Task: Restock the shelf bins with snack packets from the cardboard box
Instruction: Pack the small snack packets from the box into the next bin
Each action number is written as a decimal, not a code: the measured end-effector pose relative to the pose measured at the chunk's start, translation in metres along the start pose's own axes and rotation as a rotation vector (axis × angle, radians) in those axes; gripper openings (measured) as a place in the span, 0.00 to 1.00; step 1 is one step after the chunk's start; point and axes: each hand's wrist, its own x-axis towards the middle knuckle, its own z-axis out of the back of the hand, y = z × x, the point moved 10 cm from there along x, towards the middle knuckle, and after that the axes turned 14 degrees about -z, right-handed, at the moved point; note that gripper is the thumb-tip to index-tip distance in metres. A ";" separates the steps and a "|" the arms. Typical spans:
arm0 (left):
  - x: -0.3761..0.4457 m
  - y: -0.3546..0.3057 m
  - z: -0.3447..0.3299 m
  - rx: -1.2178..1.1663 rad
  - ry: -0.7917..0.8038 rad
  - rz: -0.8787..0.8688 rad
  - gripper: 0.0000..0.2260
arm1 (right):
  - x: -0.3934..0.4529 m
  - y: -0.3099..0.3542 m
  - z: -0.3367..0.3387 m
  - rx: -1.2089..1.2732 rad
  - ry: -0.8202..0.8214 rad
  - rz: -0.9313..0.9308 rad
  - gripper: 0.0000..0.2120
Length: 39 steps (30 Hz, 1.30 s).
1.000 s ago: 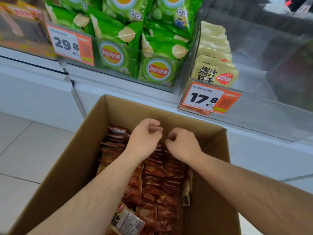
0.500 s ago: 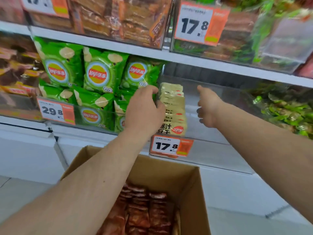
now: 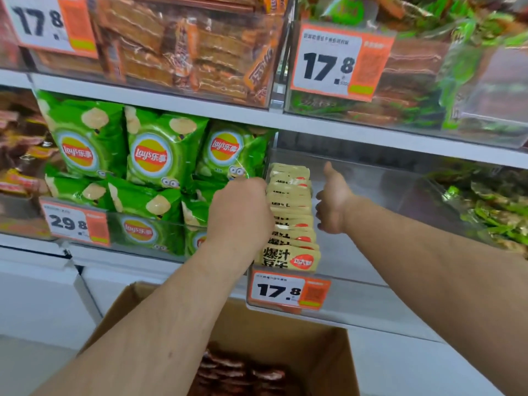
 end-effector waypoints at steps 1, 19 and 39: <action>-0.001 0.001 0.000 -0.003 -0.006 -0.007 0.09 | 0.006 0.002 -0.014 -0.003 0.084 0.003 0.50; -0.009 0.009 0.006 -0.146 -0.079 0.046 0.12 | 0.023 0.011 0.006 -0.152 0.021 0.011 0.59; -0.012 0.011 0.003 -0.169 -0.092 0.075 0.12 | -0.076 -0.055 -0.034 -0.071 0.198 -0.047 0.37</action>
